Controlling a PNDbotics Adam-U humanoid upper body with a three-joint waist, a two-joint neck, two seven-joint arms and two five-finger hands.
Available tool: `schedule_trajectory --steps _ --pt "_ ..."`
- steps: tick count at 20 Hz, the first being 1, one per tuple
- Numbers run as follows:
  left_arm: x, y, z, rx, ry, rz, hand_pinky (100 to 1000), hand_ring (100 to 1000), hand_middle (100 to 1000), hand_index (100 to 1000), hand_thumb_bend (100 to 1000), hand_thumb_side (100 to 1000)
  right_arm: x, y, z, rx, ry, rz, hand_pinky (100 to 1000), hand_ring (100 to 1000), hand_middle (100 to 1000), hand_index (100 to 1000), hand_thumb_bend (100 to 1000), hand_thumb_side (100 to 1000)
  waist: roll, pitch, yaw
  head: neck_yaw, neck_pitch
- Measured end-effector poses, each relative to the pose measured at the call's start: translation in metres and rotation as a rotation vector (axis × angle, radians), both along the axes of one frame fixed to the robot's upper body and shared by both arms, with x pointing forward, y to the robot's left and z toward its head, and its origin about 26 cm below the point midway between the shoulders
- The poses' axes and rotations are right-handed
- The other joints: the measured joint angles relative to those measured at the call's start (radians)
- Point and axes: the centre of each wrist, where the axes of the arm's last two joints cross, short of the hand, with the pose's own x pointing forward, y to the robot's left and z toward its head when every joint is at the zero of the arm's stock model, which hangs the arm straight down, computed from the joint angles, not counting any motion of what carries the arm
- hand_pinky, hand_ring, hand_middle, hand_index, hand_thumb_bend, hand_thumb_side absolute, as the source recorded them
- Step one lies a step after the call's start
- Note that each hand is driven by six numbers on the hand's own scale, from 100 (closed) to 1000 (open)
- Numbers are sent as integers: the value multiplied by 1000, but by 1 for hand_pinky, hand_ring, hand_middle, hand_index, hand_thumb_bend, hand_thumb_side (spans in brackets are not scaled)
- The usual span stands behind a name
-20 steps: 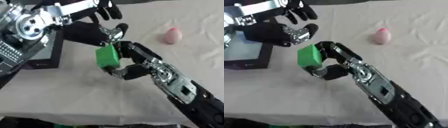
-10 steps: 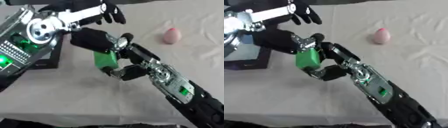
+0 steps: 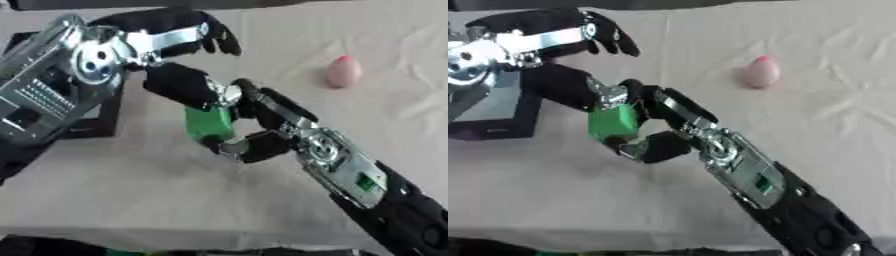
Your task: Pick up the objects with one hand, pass them to the other hand, and then place them into the box on the other side of the table.
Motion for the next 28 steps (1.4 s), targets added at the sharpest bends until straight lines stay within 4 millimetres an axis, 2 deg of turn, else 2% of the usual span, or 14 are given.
schedule_trajectory --steps 8,11,15,20,28 --pt "2 -5 1 33 -40 -7 844 858 799 851 270 654 0 1 -1 -4 5 -8 596 599 553 584 100 100 1 0 1 0 0" --pt "1 -7 0 29 -46 -11 838 855 795 846 247 660 0 1 -1 -3 9 -23 595 598 552 583 100 100 9 -4 10 -2 0" --pt "-2 -8 -5 -11 -32 -6 836 853 792 845 250 671 4 -2 -5 -6 21 -54 593 597 550 580 100 100 27 -30 28 -14 0" --pt "-2 -8 -11 -49 -18 15 831 850 787 842 236 738 10 -7 -14 -9 42 -109 593 596 550 579 100 100 37 -39 36 -31 0" --pt "-1 -15 -22 -119 11 55 819 841 775 833 225 733 15 -11 -16 13 40 -170 592 596 550 578 100 100 43 -39 41 -45 0"
